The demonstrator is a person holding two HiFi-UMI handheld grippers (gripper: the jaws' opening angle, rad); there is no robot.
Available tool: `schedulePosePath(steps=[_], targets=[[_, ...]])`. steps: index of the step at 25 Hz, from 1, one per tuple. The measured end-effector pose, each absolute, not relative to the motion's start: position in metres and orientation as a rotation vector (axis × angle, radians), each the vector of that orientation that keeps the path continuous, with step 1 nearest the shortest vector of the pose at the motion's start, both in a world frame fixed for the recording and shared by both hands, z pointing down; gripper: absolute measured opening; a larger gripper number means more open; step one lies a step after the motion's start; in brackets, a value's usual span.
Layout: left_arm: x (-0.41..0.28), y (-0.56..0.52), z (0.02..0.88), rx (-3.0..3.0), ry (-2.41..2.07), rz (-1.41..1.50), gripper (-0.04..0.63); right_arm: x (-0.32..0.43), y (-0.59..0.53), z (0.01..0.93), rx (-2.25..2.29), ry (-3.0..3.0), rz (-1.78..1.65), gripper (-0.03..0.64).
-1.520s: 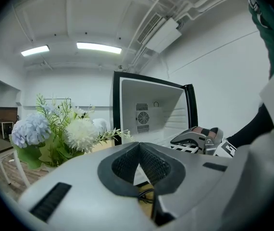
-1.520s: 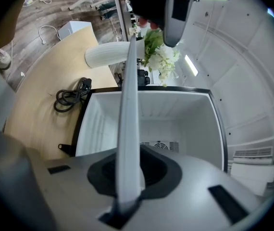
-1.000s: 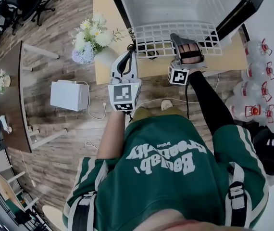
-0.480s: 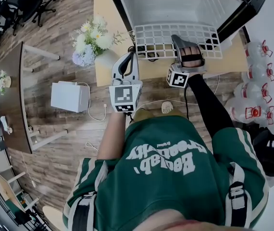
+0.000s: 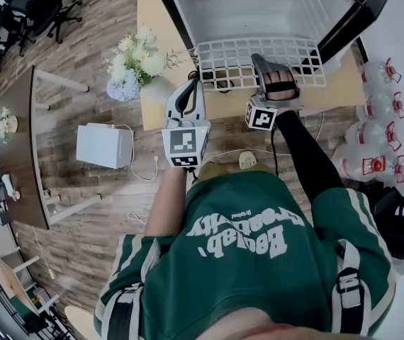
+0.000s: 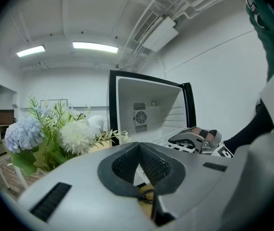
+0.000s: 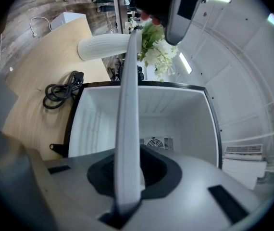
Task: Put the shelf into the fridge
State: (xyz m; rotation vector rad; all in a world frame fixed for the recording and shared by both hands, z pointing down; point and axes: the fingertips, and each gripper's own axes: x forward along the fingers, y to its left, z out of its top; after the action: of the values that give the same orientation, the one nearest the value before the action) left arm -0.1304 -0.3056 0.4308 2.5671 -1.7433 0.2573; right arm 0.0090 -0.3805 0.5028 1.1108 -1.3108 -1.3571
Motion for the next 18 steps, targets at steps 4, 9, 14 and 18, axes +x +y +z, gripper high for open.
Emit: schedulePosePath(steps=[4,9,14,18], targets=[[-0.13,-0.305,0.429,2.568,-1.744,0.251,0.0,0.012,-0.384,0.502,1.111,-1.305,-1.35,0.049],[-0.128,-0.303,0.429,2.569,-1.746,0.249,0.0,0.01,-0.39,0.502,1.118,-1.308,-1.318,0.051],[-0.129,-0.303,0.427,2.564,-1.758,0.244,0.0,0.009,-0.396,0.503,1.105,-1.322,-1.314,0.049],[-0.129,-0.304,0.427,2.536,-1.752,0.214,0.0,0.007,-0.4,0.505,1.092,-1.335,-1.316,0.048]])
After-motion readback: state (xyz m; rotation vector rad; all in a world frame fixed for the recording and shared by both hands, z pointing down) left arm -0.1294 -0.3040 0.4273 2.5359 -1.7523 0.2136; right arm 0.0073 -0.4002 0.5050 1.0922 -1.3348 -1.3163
